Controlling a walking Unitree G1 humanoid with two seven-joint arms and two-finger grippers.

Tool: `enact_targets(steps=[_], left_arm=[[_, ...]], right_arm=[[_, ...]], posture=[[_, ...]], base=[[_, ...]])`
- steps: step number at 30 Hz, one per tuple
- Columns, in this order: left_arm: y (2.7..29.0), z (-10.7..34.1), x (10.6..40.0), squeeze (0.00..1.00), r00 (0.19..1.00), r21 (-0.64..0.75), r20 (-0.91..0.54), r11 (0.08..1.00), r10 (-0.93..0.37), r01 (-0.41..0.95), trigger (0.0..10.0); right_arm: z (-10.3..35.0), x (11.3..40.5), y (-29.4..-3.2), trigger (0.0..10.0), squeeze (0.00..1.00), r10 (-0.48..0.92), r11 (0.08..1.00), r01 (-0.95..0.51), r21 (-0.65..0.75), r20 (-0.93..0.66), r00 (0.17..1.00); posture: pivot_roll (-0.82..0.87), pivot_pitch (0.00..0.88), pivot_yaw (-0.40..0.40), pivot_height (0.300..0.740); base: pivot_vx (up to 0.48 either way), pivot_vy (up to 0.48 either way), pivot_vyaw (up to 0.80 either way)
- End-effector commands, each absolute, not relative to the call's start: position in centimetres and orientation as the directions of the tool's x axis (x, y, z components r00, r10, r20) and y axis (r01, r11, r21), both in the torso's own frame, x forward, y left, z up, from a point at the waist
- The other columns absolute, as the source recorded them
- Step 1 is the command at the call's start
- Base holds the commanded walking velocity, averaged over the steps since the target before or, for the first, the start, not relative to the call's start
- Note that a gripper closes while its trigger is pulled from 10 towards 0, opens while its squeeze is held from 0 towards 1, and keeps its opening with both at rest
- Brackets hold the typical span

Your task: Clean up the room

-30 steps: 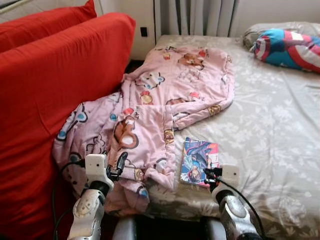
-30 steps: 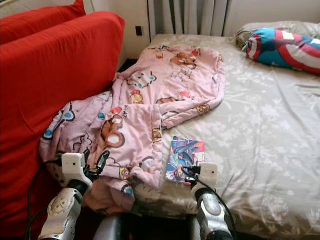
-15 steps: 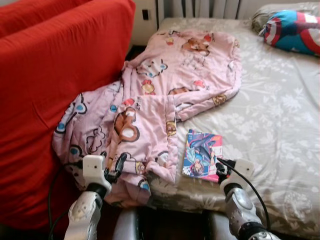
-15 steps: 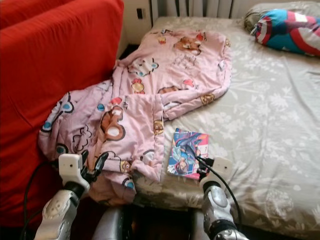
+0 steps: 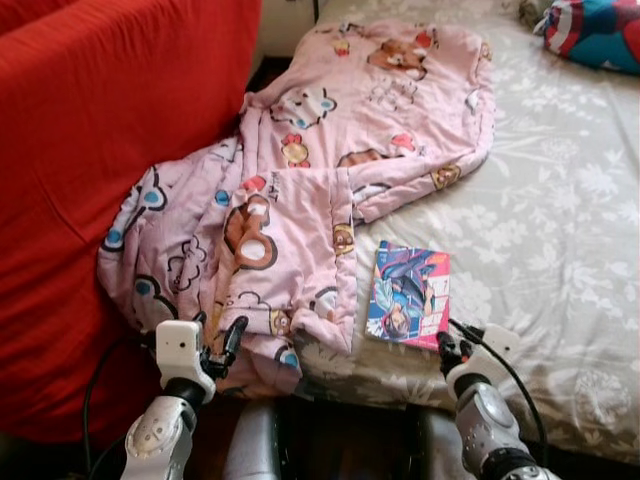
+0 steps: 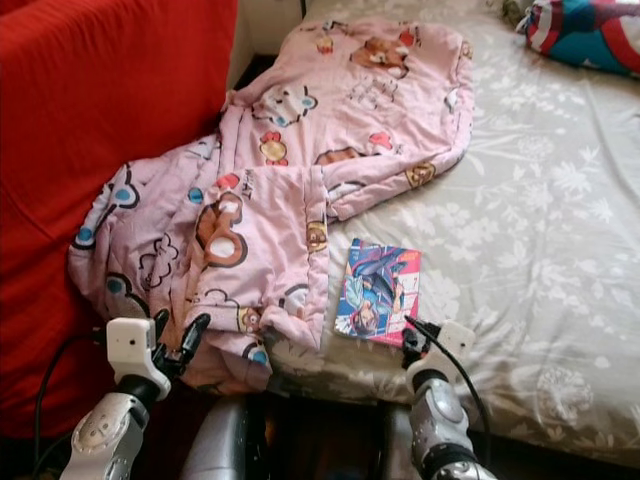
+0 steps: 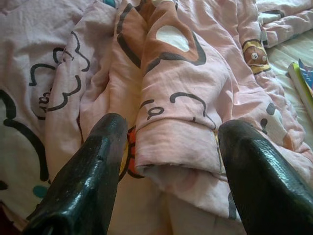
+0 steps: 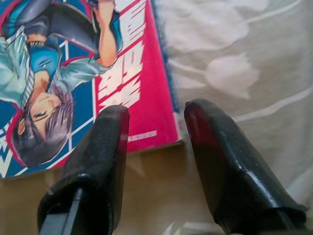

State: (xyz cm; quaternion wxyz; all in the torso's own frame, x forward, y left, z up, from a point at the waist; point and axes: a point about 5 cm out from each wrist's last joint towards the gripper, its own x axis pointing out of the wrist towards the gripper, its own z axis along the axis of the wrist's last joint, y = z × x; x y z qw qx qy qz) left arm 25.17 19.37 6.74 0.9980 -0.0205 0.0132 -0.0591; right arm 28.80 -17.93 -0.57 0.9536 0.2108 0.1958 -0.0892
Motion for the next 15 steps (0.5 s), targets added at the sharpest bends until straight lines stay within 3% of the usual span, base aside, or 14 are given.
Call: enact_targets(steps=[1, 15], left_arm=[[19.9, 6.5, 24.6, 0.00, 0.992, -0.033, -0.053, 0.993, -0.111, 0.109, 10.0], [20.3, 6.6, 23.5, 0.00, 0.992, -0.027, -0.081, 0.995, -0.100, 0.098, 10.0]], right_arm=[[-1.2, 28.3, -17.5, 10.0, 0.00, -0.069, 0.886, 0.258, 0.384, -0.440, 0.895], [-1.7, 27.9, -17.3, 10.0, 0.00, -0.046, 0.852, 0.273, 0.447, -0.456, 0.889]], posture=[[0.17, 0.241, 0.090, 0.608], [0.20, 0.271, 0.096, 0.608]], base=[[0.000, 0.000, 0.00], [0.000, 0.000, 0.00]])
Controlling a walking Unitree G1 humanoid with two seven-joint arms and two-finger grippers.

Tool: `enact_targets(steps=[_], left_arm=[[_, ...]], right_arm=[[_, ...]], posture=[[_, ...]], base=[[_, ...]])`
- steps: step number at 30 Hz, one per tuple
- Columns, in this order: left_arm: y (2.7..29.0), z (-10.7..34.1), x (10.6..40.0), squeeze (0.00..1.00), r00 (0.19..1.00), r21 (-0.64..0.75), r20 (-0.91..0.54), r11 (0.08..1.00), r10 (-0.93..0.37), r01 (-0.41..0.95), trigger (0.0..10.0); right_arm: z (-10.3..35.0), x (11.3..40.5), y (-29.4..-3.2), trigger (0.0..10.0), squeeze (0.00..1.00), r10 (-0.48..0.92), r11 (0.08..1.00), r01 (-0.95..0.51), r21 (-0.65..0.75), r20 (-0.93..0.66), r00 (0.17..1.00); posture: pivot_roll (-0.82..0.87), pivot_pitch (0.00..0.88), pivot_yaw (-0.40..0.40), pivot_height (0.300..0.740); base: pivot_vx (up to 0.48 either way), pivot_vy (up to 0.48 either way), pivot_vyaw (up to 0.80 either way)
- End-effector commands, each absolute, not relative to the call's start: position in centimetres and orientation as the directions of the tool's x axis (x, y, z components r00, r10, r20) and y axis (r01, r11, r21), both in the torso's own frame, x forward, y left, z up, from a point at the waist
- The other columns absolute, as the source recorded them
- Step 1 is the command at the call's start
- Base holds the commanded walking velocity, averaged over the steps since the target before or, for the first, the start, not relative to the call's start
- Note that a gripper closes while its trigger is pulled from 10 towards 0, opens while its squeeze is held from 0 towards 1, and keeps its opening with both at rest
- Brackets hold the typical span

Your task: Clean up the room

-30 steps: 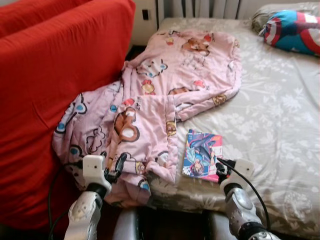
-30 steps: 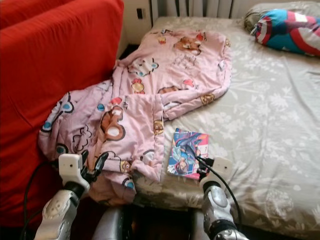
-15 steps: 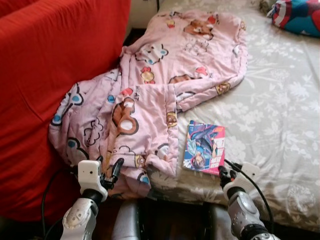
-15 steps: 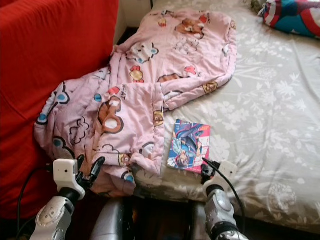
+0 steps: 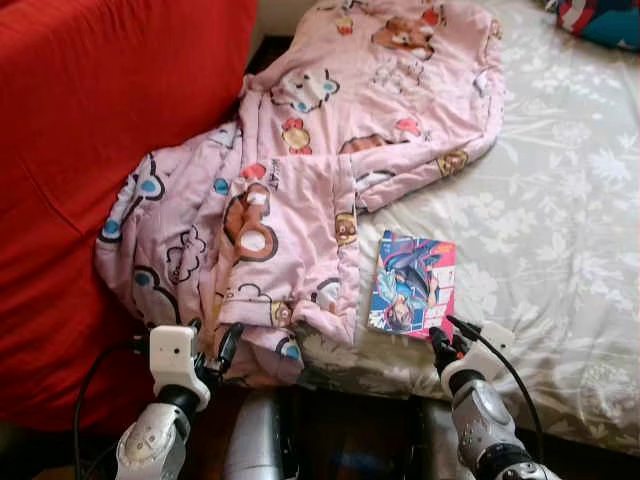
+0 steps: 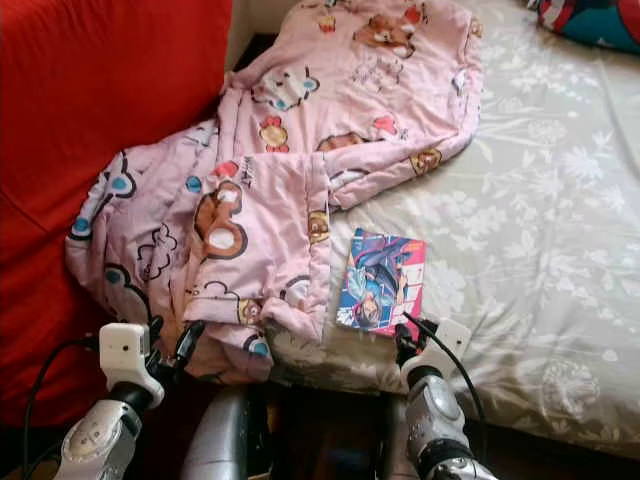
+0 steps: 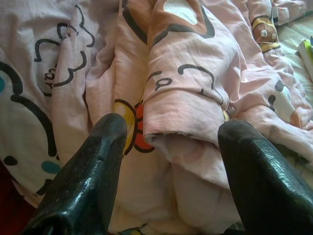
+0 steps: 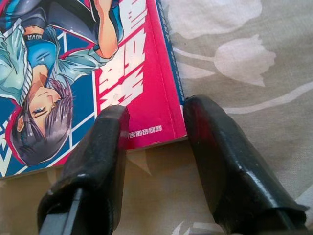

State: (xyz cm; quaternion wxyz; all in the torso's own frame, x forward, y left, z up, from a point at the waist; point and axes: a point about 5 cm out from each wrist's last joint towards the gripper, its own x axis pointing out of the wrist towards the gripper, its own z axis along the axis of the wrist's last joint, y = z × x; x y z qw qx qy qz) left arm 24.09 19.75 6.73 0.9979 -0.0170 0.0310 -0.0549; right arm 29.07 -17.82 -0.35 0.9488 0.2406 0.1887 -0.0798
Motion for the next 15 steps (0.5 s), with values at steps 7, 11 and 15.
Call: enact_targets(steps=[7, 11, 15], left_arm=[[20.5, 6.7, 22.8, 0.00, 0.991, -0.024, -0.096, 0.995, -0.094, 0.092, 10.0], [20.6, 6.7, 22.6, 0.00, 0.990, -0.022, -0.103, 0.996, -0.093, 0.091, 10.0], [20.7, 6.8, 22.4, 0.00, 0.990, -0.021, -0.106, 0.996, -0.092, 0.090, 10.0]], right_arm=[[-2.4, 27.1, -17.3, 10.0, 0.00, -0.029, 0.715, 0.334, 0.615, -0.451, 0.892], [-2.7, 26.8, -17.0, 10.0, 0.00, -0.007, 0.635, 0.344, 0.692, -0.440, 0.898], [-2.8, 26.6, -16.5, 10.0, 0.00, 0.026, 0.560, 0.335, 0.757, -0.421, 0.907]], posture=[[0.21, 0.289, 0.101, 0.608], [0.22, 0.296, 0.103, 0.608], [0.22, 0.302, 0.106, 0.608]], base=[[0.000, 0.000, 0.00], [0.000, 0.000, 0.00], [0.000, 0.000, 0.00]])
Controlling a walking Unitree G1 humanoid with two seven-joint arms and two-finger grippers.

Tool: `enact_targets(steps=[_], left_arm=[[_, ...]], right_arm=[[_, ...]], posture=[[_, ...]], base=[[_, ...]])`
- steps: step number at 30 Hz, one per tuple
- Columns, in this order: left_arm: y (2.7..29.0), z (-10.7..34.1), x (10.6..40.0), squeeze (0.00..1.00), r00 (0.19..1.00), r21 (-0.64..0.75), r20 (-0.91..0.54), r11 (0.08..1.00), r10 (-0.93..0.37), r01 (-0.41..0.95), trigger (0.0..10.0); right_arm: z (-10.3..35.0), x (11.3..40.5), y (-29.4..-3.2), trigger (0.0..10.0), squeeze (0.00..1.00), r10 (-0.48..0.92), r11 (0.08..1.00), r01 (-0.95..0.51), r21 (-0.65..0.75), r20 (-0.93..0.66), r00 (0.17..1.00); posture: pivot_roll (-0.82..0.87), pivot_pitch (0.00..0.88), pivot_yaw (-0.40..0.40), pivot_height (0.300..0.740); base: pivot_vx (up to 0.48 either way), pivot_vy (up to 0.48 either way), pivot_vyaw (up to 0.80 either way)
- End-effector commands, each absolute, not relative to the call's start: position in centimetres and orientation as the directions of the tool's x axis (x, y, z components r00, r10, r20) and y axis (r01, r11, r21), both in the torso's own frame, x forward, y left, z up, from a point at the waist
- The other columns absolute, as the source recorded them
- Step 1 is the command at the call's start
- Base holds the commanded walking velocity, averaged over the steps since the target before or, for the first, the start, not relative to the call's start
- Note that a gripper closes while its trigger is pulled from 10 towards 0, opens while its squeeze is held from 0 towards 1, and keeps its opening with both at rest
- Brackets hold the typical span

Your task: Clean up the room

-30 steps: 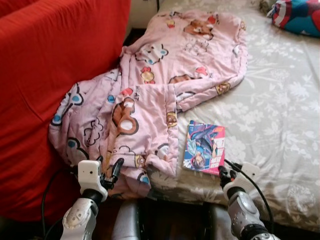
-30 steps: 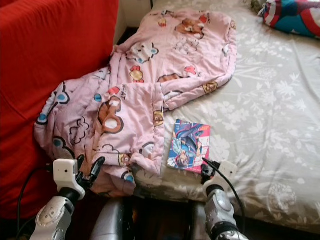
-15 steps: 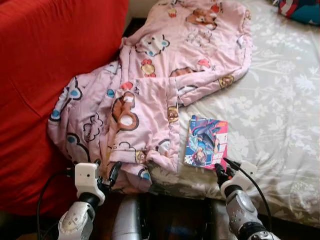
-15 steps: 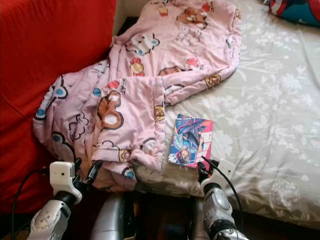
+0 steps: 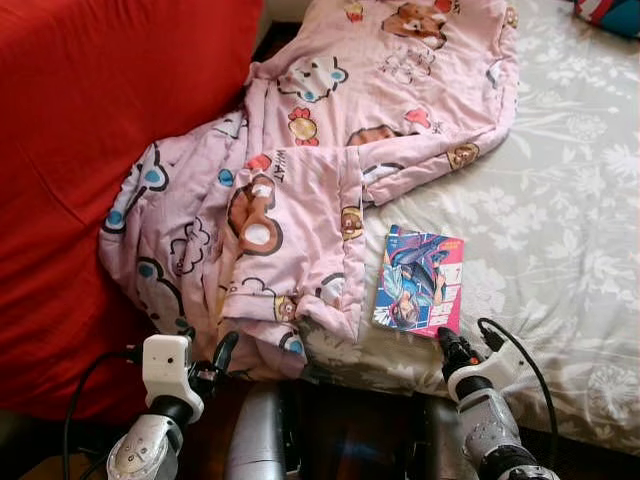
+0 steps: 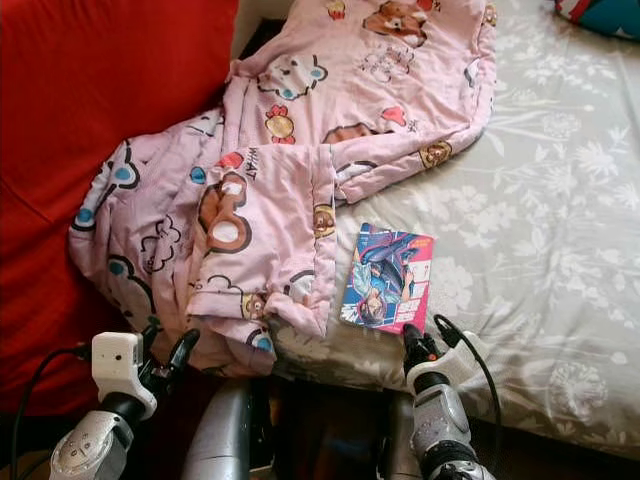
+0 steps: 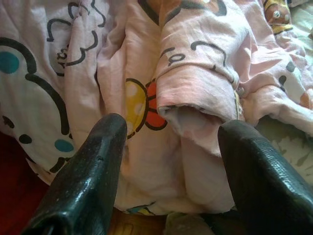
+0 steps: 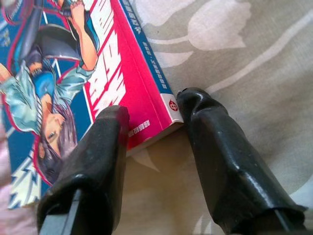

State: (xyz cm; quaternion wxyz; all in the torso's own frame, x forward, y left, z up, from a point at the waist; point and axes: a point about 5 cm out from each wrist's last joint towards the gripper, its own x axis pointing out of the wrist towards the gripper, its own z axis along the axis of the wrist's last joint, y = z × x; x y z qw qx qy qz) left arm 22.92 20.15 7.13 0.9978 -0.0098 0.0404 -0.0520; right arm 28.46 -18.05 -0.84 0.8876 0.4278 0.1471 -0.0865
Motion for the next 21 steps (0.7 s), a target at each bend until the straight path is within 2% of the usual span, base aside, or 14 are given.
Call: enact_targets(steps=[1, 10, 21], left_arm=[[20.7, 6.8, 22.3, 0.00, 0.990, -0.020, -0.107, 0.996, -0.091, 0.090, 10.0], [20.9, 6.9, 22.0, 0.00, 0.989, -0.015, -0.120, 0.996, -0.088, 0.087, 10.0], [20.6, 6.9, 21.9, 0.00, 0.988, -0.018, -0.127, 0.996, -0.089, 0.087, 10.0]], right_arm=[[-2.8, 26.6, -16.4, 10.0, 0.00, 0.035, 0.544, 0.331, 0.771, -0.415, 0.909], [-3.3, 26.1, -15.3, 10.0, 0.00, 0.089, 0.451, 0.337, 0.827, -0.417, 0.904], [-2.8, 26.9, -15.2, 10.0, 0.00, 0.073, 0.398, 0.351, 0.848, -0.411, 0.909]], posture=[[0.23, 0.306, 0.108, 0.608], [0.23, 0.311, 0.111, 0.608], [0.24, 0.312, 0.108, 0.608]], base=[[0.000, 0.000, 0.00], [0.000, 0.000, 0.00], [0.000, 0.000, 0.00]])
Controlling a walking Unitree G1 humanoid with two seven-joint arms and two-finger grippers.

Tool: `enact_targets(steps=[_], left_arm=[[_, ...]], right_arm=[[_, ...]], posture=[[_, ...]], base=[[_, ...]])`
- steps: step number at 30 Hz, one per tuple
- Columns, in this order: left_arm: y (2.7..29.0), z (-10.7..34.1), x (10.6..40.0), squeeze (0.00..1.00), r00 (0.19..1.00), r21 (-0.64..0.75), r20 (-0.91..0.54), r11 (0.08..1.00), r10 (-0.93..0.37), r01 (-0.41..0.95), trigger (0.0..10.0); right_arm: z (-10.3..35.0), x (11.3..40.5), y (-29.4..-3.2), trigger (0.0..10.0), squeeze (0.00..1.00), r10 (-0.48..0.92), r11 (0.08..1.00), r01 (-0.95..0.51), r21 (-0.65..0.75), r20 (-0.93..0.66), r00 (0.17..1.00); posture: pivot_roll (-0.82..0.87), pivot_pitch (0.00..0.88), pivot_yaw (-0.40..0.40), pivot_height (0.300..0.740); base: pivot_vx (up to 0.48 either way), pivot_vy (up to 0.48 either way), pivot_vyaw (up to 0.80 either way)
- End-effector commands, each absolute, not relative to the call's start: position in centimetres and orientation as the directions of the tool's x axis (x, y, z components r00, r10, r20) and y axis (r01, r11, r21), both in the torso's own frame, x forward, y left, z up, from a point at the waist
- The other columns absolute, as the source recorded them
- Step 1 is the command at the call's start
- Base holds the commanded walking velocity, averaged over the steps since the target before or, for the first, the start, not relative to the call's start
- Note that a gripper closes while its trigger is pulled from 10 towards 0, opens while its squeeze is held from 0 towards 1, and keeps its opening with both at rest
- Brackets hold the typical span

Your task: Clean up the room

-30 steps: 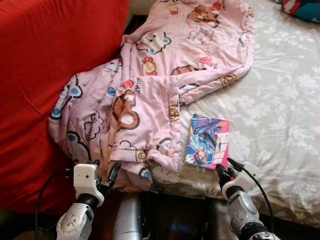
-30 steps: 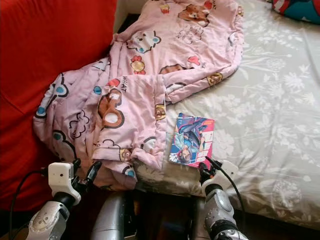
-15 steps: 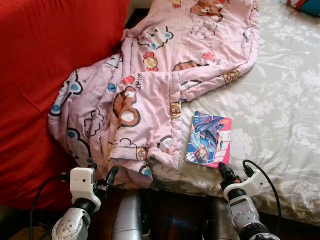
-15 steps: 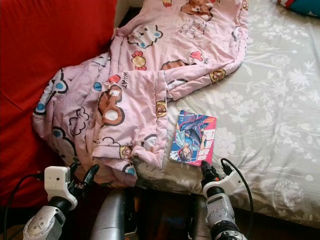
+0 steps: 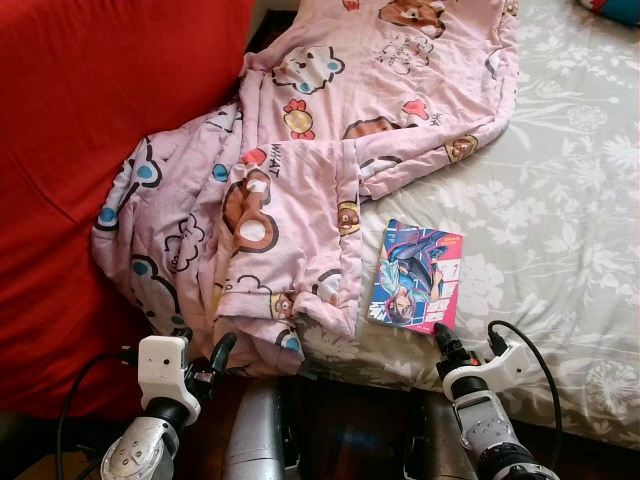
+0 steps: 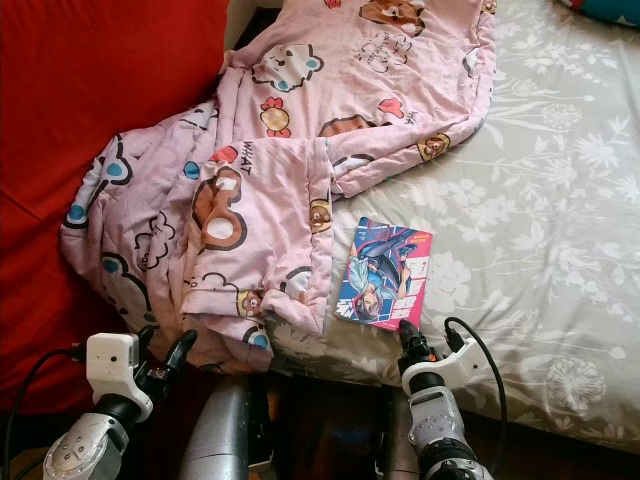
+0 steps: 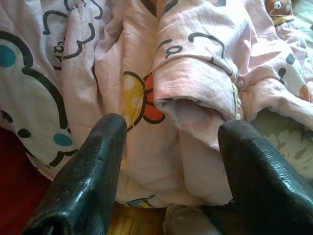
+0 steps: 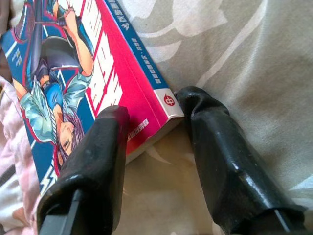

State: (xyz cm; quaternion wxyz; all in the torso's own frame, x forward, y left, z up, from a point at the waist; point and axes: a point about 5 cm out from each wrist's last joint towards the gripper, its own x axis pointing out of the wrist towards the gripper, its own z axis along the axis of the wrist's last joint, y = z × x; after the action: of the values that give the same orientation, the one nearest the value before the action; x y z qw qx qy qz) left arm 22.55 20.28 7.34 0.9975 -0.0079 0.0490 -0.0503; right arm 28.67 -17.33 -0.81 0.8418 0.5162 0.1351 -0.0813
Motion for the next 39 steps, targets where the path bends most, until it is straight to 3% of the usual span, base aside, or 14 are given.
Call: enact_targets(steps=[1, 3, 4, 5, 6, 24, 27, 31, 34, 39], left_arm=[[20.7, 6.9, 21.9, 0.00, 0.988, -0.017, -0.127, 0.996, -0.088, 0.087, 10.0], [20.7, 6.8, 21.9, 0.00, 0.988, -0.018, -0.129, 0.996, -0.087, 0.085, 10.0], [20.7, 6.8, 21.9, 0.00, 0.988, -0.017, -0.131, 0.996, -0.086, 0.084, 10.0], [20.7, 6.8, 21.9, 0.00, 0.988, -0.018, -0.131, 0.996, -0.084, 0.083, 10.0], [20.7, 6.8, 21.9, 0.00, 0.988, -0.018, -0.132, 0.996, -0.084, 0.082, 10.0], [20.6, 6.5, 22.7, 0.00, 0.988, -0.016, -0.137, 0.997, -0.073, 0.072, 10.0], [20.5, 6.5, 23.3, 0.00, 0.989, -0.019, -0.128, 0.998, -0.069, 0.067, 10.0], [20.5, 6.4, 23.8, 0.00, 0.990, -0.021, -0.125, 0.998, -0.066, 0.064, 10.0], [20.4, 6.1, 24.5, 0.00, 0.991, -0.029, -0.121, 0.998, -0.062, 0.059, 10.0], [20.2, 6.0, 25.5, 0.00, 0.993, -0.036, -0.108, 0.998, -0.051, 0.048, 10.0]], right_arm=[[-2.7, 26.9, -15.2, 10.0, 0.00, 0.073, 0.393, 0.349, 0.851, -0.407, 0.911], [-2.6, 27.1, -15.1, 10.0, 0.00, 0.087, 0.395, 0.331, 0.857, -0.393, 0.915], [-2.5, 27.1, -15.0, 8.5, 0.00, 0.096, 0.398, 0.324, 0.858, -0.390, 0.916], [-2.5, 27.1, -15.0, 2.1, 0.00, 0.098, 0.397, 0.323, 0.859, -0.389, 0.916], [-2.5, 27.2, -15.0, 0.0, 0.00, 0.099, 0.396, 0.321, 0.860, -0.388, 0.916], [-1.6, 28.0, -14.6, 0.0, 0.00, 0.116, 0.431, 0.259, 0.864, -0.338, 0.934], [-1.1, 28.5, -15.3, 0.0, 0.00, 0.046, 0.503, 0.259, 0.825, -0.325, 0.945], [-0.7, 28.8, -16.4, 0.0, 0.00, -0.051, 0.526, 0.291, 0.799, -0.312, 0.949], [0.1, 29.0, -17.6, 0.0, 0.00, -0.134, 0.670, 0.295, 0.681, -0.280, 0.951], [0.4, 28.5, -18.6, 0.0, 0.00, -0.229, 0.696, 0.328, 0.638, -0.235, 0.945]], posture=[[0.24, 0.312, 0.108, 0.608], [0.24, 0.311, 0.104, 0.608], [0.24, 0.311, 0.104, 0.608], [0.24, 0.311, 0.104, 0.608], [0.24, 0.311, 0.104, 0.608], [0.23, 0.277, 0.091, 0.608], [0.21, 0.261, 0.086, 0.608], [0.20, 0.239, 0.079, 0.608], [0.17, 0.199, 0.063, 0.608], [0.16, 0.157, 0.044, 0.608]], base=[[0.000, 0.000, 0.00], [0.000, 0.000, 0.00], [0.000, 0.000, 0.00], [0.000, 0.000, 0.00], [0.000, 0.000, 0.00], [0.000, 0.000, 0.00], [0.000, 0.000, 0.00], [0.000, 0.000, 0.00], [0.000, 0.000, 0.00], [0.000, 0.000, 0.00]])
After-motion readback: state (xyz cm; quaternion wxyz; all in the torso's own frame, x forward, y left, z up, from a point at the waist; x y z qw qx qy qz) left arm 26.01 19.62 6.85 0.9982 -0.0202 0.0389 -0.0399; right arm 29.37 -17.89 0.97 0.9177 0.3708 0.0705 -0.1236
